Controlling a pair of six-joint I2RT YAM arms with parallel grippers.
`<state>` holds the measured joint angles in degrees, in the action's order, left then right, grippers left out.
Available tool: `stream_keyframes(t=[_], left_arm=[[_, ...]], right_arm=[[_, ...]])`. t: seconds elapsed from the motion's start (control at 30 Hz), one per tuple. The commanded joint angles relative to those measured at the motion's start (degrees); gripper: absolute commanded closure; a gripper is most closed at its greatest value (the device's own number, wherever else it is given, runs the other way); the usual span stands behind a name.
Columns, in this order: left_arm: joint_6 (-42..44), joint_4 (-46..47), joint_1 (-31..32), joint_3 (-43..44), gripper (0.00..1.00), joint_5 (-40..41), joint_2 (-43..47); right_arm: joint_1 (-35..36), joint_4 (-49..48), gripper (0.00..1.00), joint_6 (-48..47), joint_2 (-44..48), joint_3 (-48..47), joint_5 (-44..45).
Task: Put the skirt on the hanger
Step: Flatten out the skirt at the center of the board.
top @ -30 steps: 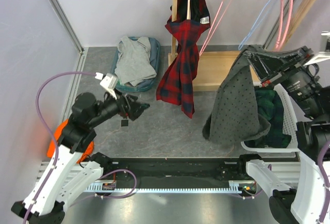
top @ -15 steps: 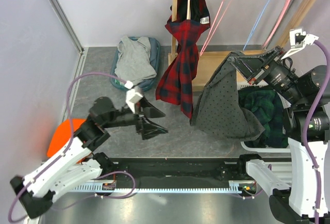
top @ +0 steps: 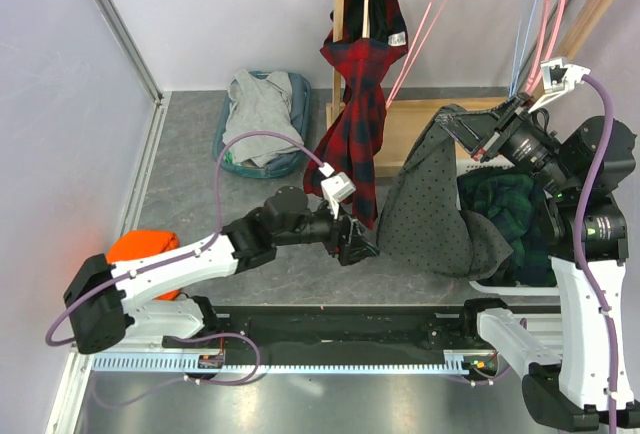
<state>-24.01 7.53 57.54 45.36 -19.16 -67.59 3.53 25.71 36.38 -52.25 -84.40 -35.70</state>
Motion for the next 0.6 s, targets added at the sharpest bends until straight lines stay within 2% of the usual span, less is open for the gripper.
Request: stream_keyframes(t=[0.0, 0.2, 0.37, 0.4, 0.57], left_arm=[[2.21, 6.62, 2.22, 4.03, 0.14, 5.26, -3.85], [3.88, 8.38, 3.02, 6.57, 0.13, 11.07, -10.18], [5.38, 9.96, 3.28, 7.63, 0.13, 6.77, -12.82], [5.46, 10.13, 3.28, 7.55, 0.15, 5.81, -12.83], [5.03, 10.14, 3.46, 6.67, 0.36, -1.22, -12.39]], right_arm=[[0.07, -2.07, 1.00, -0.26, 1.01, 0.11, 0.46], [-0.01, -2.07, 1.00, 0.00, 1.45, -0.15, -0.16], [-0.01, -1.72, 1.00, 0.00, 1.80, -0.50, -0.33], [-0.01, -1.63, 1.00, 0.01, 1.89, -0.50, -0.33], [-0.01, -0.23, 1.00, -0.61, 1.71, -1.46, 2.12]])
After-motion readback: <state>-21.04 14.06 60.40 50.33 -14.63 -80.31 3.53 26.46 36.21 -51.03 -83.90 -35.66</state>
